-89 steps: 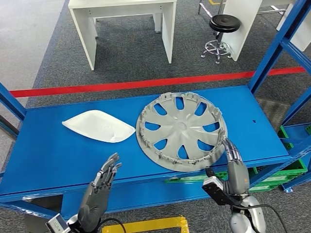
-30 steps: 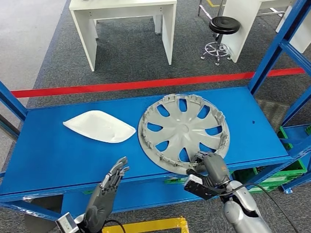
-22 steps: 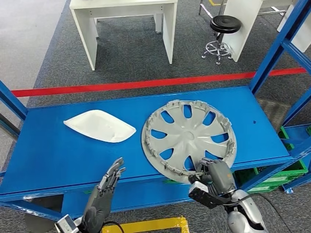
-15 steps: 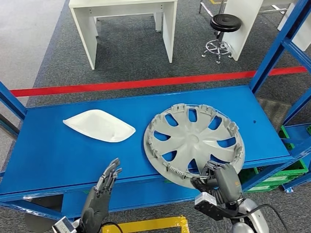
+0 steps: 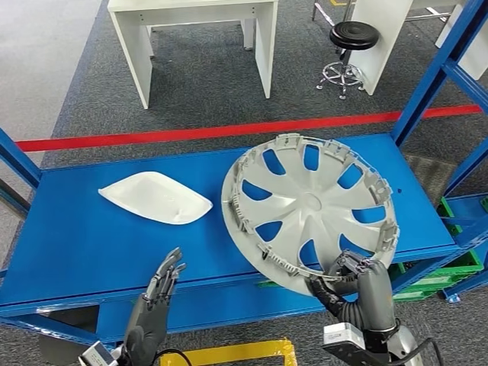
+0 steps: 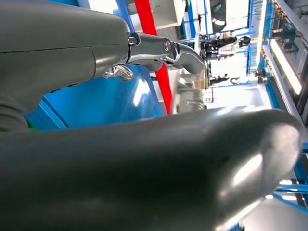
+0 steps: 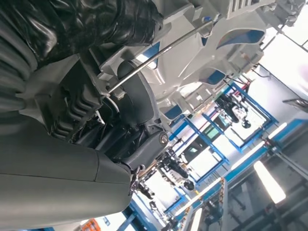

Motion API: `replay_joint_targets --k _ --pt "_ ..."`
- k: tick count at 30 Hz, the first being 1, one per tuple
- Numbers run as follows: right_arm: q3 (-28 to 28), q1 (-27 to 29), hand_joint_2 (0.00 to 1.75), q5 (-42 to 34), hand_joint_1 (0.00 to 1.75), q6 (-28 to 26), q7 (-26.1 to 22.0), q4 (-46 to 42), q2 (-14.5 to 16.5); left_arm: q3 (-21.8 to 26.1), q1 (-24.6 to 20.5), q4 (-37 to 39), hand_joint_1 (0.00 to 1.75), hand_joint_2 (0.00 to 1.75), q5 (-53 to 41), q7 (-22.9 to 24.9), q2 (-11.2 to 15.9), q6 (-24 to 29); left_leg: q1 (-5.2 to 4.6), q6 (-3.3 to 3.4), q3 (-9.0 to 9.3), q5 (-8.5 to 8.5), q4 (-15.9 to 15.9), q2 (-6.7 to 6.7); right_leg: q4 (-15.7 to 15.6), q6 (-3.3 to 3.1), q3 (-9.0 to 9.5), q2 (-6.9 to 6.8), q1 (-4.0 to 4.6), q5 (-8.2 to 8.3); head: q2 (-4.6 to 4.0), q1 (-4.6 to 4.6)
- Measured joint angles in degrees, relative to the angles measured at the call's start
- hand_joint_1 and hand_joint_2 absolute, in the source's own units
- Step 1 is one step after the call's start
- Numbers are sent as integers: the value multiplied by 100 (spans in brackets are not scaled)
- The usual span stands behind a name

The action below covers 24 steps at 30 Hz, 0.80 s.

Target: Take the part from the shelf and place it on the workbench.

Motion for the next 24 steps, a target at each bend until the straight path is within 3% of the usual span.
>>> replay_joint_targets --k 15,24 --pt "-49 524 175 -1420 175 213 -1091 -690 420 4 19 -76 0 0 23 0 11 193 0 0 -2 0 0 0 0 0 -2 1 0 -1 0 -1" --pt "96 654 175 -1721 175 -270 -1142 -1368 490 2 24 -141 0 0 31 14 30 308 0 0 -2 0 -1 0 1 0 -1 1 -1 -1 1 0"
